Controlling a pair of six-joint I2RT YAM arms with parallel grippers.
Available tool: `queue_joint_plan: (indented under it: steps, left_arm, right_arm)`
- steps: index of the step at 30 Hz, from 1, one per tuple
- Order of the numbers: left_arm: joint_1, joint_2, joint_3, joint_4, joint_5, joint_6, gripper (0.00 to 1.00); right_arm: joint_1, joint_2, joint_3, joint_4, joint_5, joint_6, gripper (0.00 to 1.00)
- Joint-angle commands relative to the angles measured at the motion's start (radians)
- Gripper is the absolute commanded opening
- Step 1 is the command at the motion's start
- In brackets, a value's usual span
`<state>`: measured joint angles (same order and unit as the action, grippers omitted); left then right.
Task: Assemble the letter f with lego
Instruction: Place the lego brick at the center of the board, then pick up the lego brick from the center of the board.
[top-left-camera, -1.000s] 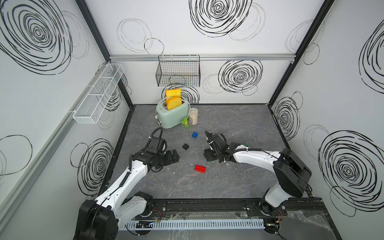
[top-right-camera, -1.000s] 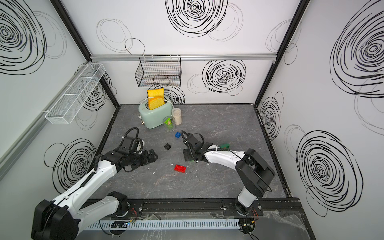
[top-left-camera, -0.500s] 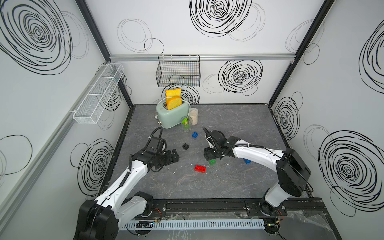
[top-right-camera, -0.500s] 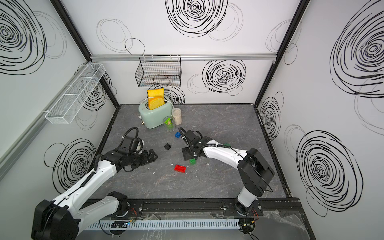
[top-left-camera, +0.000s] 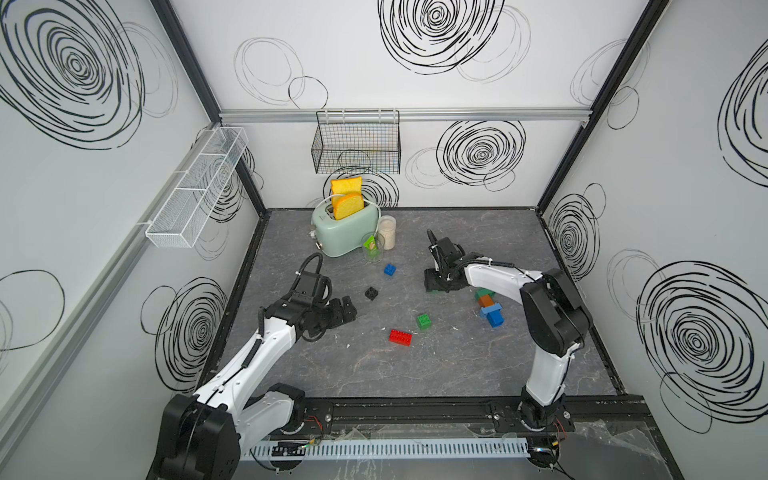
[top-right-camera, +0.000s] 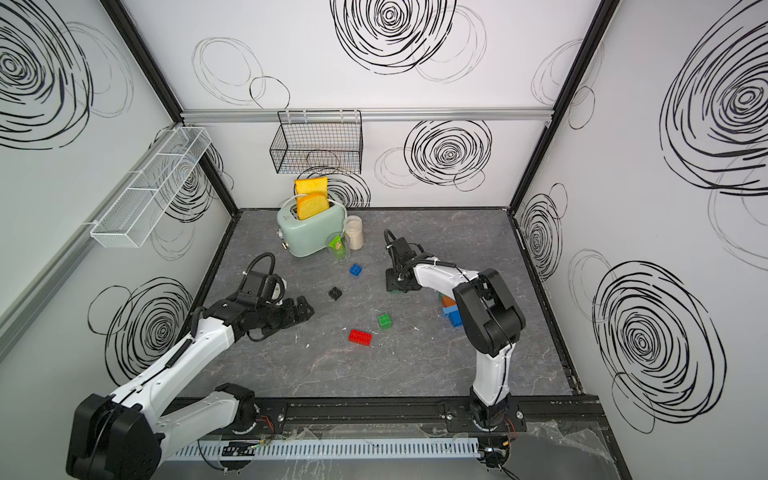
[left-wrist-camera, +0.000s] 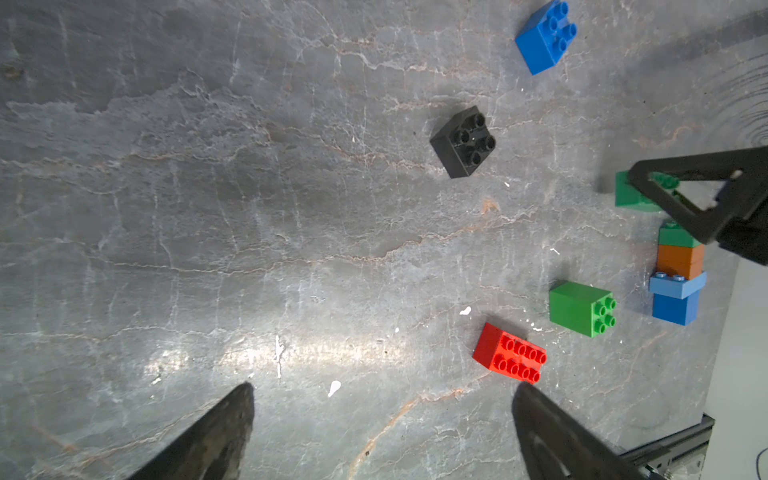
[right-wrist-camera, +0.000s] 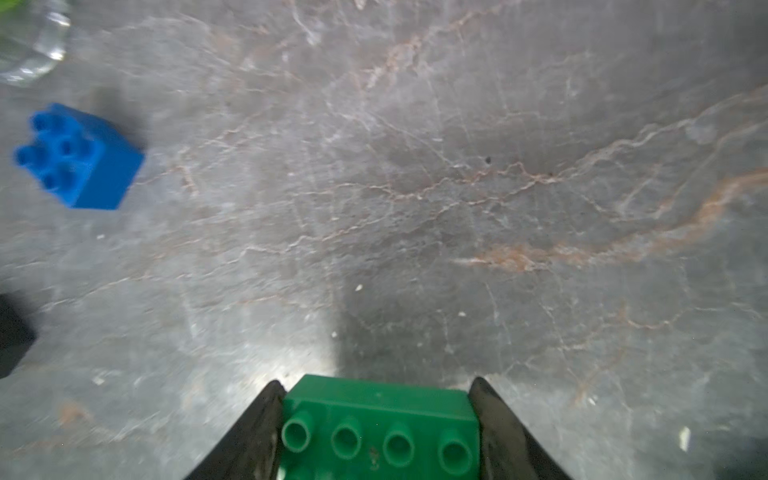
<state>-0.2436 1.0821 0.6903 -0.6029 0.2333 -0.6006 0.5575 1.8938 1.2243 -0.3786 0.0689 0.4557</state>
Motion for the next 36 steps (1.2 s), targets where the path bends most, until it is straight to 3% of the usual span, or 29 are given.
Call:
queue_joint_plan:
  steps: [1,5,10,11,15,20,22,24,26,28,32,36]
  left_arm:
    - [0.009,0.008,0.011,0.026,-0.019,0.012,0.99]
    - [0.013,0.011,0.011,0.028,-0.016,0.012,0.99]
    - [0.013,0.006,0.011,0.035,-0.008,0.013,0.98]
    - [0.013,0.005,0.010,0.038,-0.006,0.012,0.98]
    - [0.010,0.001,0.011,0.061,-0.010,0.016,0.98]
    - [-0.033,-0.014,0.016,0.085,-0.093,0.048,0.98]
    - [-0.035,-0.029,-0.011,0.106,-0.105,0.010,0.98]
    - [-0.013,-0.021,-0.051,0.140,-0.024,-0.037,0.98]
    - [-0.008,0.008,-0.062,0.148,0.012,-0.027,0.98]
    - [0.000,0.021,-0.056,0.133,-0.025,-0.026,0.98]
    - [0.004,0.014,-0.034,0.124,-0.081,-0.059,0.98]
    - [0.024,0.014,-0.054,0.094,-0.072,-0.093,0.98]
  right_arm:
    - [-0.009,0.018,-0.002,0.069,0.002,0.004,0.49]
    - [-0.011,0.055,-0.010,0.078,-0.012,0.011,0.56]
    - [-0.005,0.032,-0.027,0.078,0.009,0.023,0.87]
    - [0.000,0.018,-0.021,0.071,0.024,0.021,1.00]
    - [0.044,-0.072,0.034,0.018,0.127,-0.004,0.99]
    - [0.181,-0.170,0.152,-0.114,0.290,0.019,0.99]
    - [0.194,-0.171,0.185,-0.194,0.184,0.104,0.99]
    - [0.237,-0.165,0.205,-0.262,0.095,0.179,0.99]
    - [0.313,-0.159,0.218,-0.346,0.081,0.298,0.99]
    - [0.394,-0.149,0.197,-0.387,0.048,0.409,0.99]
    - [0.528,-0.145,0.098,-0.336,0.001,0.566,0.99]
    - [0.576,-0.140,0.015,-0.289,-0.016,0.662,0.99]
